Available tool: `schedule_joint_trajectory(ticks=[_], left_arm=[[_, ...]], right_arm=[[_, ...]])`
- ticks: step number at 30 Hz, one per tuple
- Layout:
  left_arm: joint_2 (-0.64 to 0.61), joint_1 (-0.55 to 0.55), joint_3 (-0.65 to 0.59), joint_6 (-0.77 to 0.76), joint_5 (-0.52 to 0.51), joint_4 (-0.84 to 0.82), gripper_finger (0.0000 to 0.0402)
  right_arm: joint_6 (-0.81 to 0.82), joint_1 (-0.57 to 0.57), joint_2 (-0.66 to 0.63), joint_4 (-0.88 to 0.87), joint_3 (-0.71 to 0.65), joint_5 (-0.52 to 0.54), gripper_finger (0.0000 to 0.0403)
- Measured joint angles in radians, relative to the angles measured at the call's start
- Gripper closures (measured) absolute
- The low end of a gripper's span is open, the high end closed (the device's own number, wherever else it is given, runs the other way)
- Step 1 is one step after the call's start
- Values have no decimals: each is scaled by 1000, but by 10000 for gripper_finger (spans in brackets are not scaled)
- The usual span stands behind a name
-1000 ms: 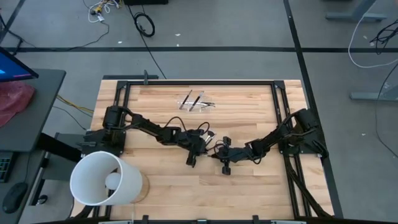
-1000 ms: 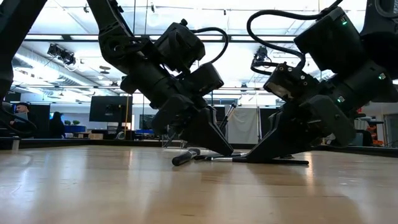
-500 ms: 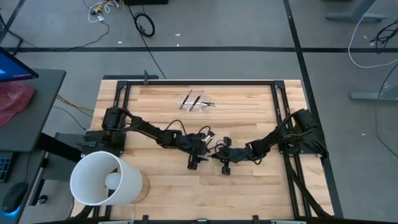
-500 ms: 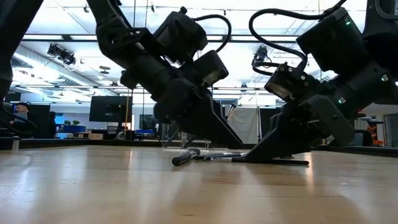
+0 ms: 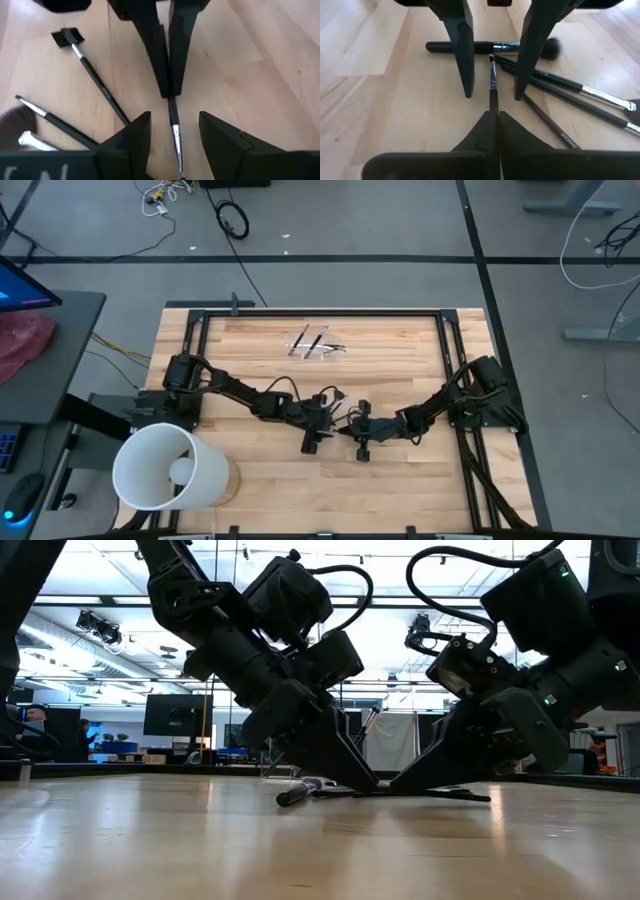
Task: Put items in baskets/containers
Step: Put the black eyeshadow brush into the transparent organizer
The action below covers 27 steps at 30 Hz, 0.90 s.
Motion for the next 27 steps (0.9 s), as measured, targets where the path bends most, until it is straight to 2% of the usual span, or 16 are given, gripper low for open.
schedule_joint_trajectory(ticks=[9, 13, 21, 27], left_arm=[[0, 0, 0, 1, -29, -1, 263], [0, 0, 0, 6, -69, -1, 299], [0, -1, 0, 8, -71, -1, 383], [-1, -1, 0, 50, -76, -2, 376]], right_arm=[[-1, 0, -2, 16, 1, 5, 395], [-1, -1, -3, 16, 2, 10, 394], [-11, -1, -3, 15, 2, 18, 394], [-5, -1, -4, 5, 3, 18, 386]])
